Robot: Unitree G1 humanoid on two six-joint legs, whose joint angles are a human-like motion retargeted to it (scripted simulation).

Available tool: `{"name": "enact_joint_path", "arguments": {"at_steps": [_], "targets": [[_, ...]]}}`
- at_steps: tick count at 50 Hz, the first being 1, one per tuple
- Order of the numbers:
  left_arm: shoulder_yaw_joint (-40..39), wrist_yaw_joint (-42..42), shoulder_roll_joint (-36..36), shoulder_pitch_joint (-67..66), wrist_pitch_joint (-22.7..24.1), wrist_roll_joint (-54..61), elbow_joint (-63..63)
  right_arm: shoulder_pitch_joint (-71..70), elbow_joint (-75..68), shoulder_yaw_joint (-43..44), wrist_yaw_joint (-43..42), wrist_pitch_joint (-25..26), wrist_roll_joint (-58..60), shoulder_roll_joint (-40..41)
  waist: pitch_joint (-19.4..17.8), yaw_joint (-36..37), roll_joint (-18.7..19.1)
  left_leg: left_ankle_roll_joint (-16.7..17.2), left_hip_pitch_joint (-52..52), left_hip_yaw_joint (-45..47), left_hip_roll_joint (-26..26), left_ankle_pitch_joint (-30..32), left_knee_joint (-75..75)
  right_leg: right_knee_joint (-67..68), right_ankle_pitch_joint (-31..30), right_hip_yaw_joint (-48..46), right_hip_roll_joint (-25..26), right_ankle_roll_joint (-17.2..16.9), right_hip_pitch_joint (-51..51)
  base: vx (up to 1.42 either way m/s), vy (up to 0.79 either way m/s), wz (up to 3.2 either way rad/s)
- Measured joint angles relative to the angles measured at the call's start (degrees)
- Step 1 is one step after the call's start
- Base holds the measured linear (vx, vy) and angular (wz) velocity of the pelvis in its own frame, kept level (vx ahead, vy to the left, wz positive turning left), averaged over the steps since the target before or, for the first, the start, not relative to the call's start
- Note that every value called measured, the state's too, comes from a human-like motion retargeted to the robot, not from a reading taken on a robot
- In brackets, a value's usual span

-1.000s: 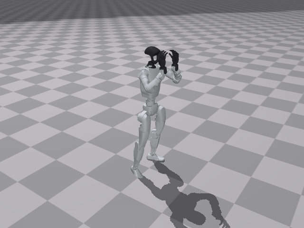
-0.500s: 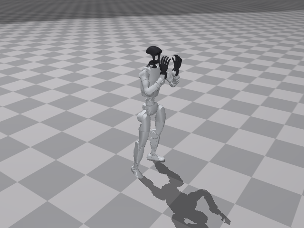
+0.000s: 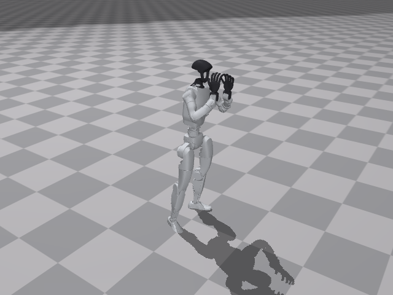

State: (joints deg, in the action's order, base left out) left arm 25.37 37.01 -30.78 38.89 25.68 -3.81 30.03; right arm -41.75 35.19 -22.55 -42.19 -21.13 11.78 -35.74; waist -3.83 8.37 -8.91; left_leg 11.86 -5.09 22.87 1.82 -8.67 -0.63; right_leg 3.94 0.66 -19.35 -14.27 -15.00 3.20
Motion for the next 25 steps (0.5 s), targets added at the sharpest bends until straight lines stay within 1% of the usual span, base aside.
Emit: {"name": "enact_joint_path", "arguments": {"at_steps": [3,5,7,9,12,14,17,20,23,25], "targets": [[1.34,-0.95,1.78,2.41,-1.21,-0.20,-1.24,0.69,-0.36,-1.22,2.99,-0.86,-7.90,4.58,-0.64,0.15,-0.06,-0.09,-0.51,-0.22,-0.05,-0.25,-0.04,2.27,0.21,0.10,-0.45,1.01,-0.47,-0.01,0.11,0.05],[4.36,-1.78,4.45,5.43,-1.70,-0.70,-2.67,-1.84,-0.91,-4.87,5.47,-0.51,-8.15,8.40,-0.81,-0.09,-0.02,-0.18,-0.79,-0.20,0.27,-0.44,-0.11,4.63,0.42,0.38,-0.46,1.88,-1.43,-0.01,0.09,-0.04],[5.90,-0.87,5.84,7.30,-1.34,-1.47,-3.44,-3.38,-1.49,-6.42,3.90,-0.63,-6.32,9.92,-1.16,-0.36,0.42,-0.18,-0.98,-0.20,0.77,-0.48,-0.13,7.63,0.52,0.69,-0.30,2.66,-2.96,-0.01,0.08,-0.04],[4.70,-1.70,3.43,7.19,-0.70,-2.87,-3.17,-2.46,-1.35,-4.95,4.93,-1.57,-6.81,9.21,-1.69,-0.92,0.69,-0.34,-1.17,-0.16,1.33,-0.57,-0.20,10.73,0.61,1.04,-0.02,3.20,-4.76,-0.01,0.06,-0.05],[1.37,-1.39,-0.66,5.25,-0.24,-3.79,-2.27,0.89,-0.72,-0.35,6.32,-2.93,-10.83,4.89,-2.82,-1.25,1.28,-0.24,-1.42,-0.10,2.07,-0.47,-0.10,14.19,0.58,1.45,0.67,3.58,-7.49,0.00,0.00,0.00],[1.51,-1.26,-0.50,4.79,-0.56,-3.54,-2.24,1.61,-0.51,-0.07,6.61,-3.20,-13.89,4.38,-3.39,-1.57,1.38,-0.29,-1.56,-0.07,2.35,-0.44,-0.01,14.70,0.45,1.68,1.27,3.51,-8.93,0.00,0.00,0.00],[5.16,-1.51,3.09,6.68,-0.90,-4.38,-3.10,-1.11,-0.09,-4.16,8.67,-3.25,-16.28,7.40,-3.74,-2.36,1.32,-0.35,-1.70,-0.06,2.41,-0.41,0.14,12.52,-0.16,1.89,2.26,3.16,-10.20,0.00,0.00,0.00],[6.27,0.53,4.56,8.26,-0.34,-8.12,-3.30,-2.71,-0.30,-5.13,6.93,-3.54,-12.99,9.24,-4.07,-3.32,1.09,-0.22,-1.79,-0.15,2.01,-0.40,0.33,7.68,-1.58,1.85,3.07,2.38,-10.34,0.04,-0.04,0.05],[2.80,0.20,0.39,6.39,0.89,-9.84,-2.00,0.28,0.68,-0.69,8.21,-4.49,-12.84,5.92,-4.68,-3.83,0.74,0.08,-2.07,-0.32,1.37,-0.51,0.49,2.54,-3.52,1.55,3.46,1.03,-9.59,0.08,-0.08,0.08],[1.42,0.89,-1.55,4.64,1.19,-9.77,-1.60,2.24,1.19,1.10,7.33,-5.05,-14.07,4.17,-4.92,-3.89,0.59,0.28,-2.27,-0.41,1.04,-0.59,0.59,-0.20,-4.74,1.29,3.64,0.10,-8.97,0.10,-0.12,0.02]]}}
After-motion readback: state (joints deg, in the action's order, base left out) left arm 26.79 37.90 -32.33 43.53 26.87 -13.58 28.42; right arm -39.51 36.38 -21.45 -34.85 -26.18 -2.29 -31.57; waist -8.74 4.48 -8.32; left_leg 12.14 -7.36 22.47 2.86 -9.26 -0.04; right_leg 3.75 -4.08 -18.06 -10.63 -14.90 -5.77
